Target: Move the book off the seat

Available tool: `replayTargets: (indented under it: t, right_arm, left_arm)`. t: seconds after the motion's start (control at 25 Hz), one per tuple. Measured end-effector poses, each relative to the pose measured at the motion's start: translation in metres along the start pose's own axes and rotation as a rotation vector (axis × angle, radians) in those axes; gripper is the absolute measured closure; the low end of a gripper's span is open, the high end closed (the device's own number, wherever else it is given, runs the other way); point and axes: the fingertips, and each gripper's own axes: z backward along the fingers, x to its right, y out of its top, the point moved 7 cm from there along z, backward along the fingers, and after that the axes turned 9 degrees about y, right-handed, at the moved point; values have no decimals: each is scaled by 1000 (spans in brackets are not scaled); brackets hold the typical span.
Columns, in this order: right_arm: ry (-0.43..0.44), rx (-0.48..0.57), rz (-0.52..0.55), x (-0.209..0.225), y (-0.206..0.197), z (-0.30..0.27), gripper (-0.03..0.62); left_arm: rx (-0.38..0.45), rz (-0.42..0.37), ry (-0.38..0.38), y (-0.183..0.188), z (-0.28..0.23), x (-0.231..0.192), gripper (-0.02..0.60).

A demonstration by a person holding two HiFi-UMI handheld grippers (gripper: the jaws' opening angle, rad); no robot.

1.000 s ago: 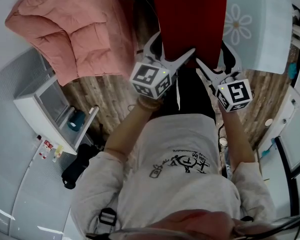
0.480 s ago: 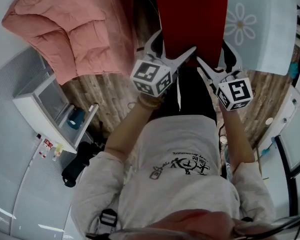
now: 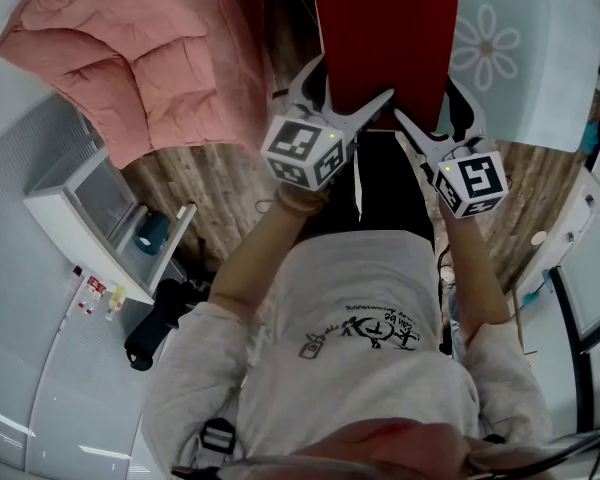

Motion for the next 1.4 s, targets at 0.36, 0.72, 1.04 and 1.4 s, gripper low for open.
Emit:
replayTargets:
  t: [0.36, 0.72, 1.04, 1.4]
  right_arm:
    - [3, -19, -7, 7, -6, -9, 175]
    - [13, -22, -32, 14, -9, -15, 168]
    - [17, -28, -56, 18, -10, -19, 166]
    - [34, -49, -82, 23, -11, -22, 163]
  left_arm:
    - [-12, 8, 7, -6, -8, -8, 126]
    - [-17, 32, 13, -9, -15, -13, 126]
    - [-25, 60, 21, -12, -20, -18, 126]
    - [-41, 53, 31, -12, -21, -20, 126]
